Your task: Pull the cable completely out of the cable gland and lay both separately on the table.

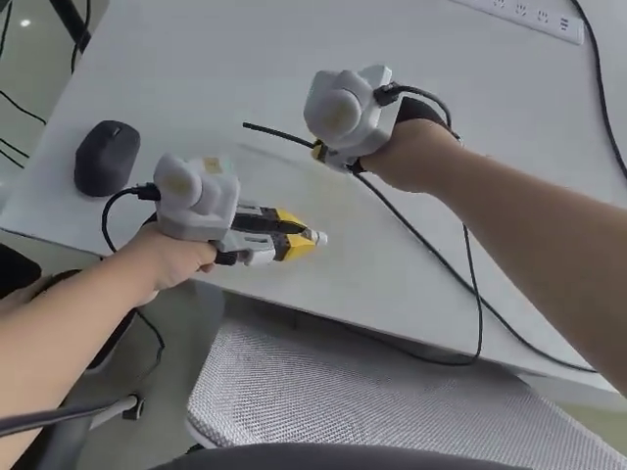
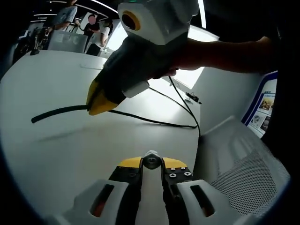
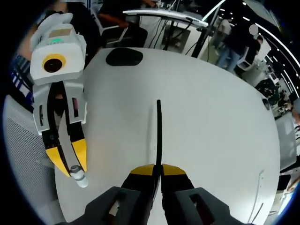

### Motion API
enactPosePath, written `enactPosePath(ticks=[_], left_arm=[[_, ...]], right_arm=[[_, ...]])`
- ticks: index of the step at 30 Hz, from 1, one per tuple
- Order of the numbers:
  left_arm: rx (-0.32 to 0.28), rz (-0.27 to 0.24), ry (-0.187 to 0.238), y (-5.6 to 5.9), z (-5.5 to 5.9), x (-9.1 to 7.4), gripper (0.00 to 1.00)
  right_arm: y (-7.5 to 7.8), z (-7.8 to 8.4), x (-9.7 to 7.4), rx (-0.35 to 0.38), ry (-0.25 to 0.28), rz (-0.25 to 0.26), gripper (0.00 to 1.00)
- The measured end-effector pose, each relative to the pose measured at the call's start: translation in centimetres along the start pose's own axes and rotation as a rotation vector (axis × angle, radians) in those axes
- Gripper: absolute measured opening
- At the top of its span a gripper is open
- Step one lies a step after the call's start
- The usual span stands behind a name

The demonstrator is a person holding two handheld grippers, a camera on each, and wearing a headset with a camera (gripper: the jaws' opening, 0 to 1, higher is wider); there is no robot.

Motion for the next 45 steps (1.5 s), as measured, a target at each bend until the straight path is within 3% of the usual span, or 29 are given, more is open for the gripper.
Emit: enactPosePath(ticks=[14,22,26,32,34,45], left_arm=[[0.014,-0.015,-0.016,-0.6,0.1,0.6,0.16],[0.065,-0.039,-0.036,-0.5,0.2,0.7,0.16],[0.104,-0.046,-0.065,-0.3,0.3,0.8,0.16],[0.138,-0.056,-0.076,-0.2,0.3,0.8,0.16],[0.177,-0.057,-0.106,-0.1,0.5,0.8,0.16],[0.188,-0.068,-0.108,0.2,0.2,0.8,0.16]], right_arm=[[-0.3,0.6,1.3,0.034,0.026,-0.028,0.0],[0.0,0.9,1.4,0.075,0.051,-0.032,0.0],[-0.2,0.9,1.4,0.068,0.057,-0.029,0.0],[-0.2,0.9,1.5,0.065,0.059,-0.029,0.0],[-0.2,0.9,1.5,0.06,0.058,-0.029,0.0],[-0.1,1.0,1.7,0.068,0.058,-0.022,0.0]])
Point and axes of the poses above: the centre of the closed fingertips' face, and the gripper's own axes: x roughly forward along the fingers, y roughly to its right, z roughly out of its underside, the point moved 9 cm from there along -x, roughly backward along the fingers, and after that the axes turned 1 degree about y, right-handed, at the moved point
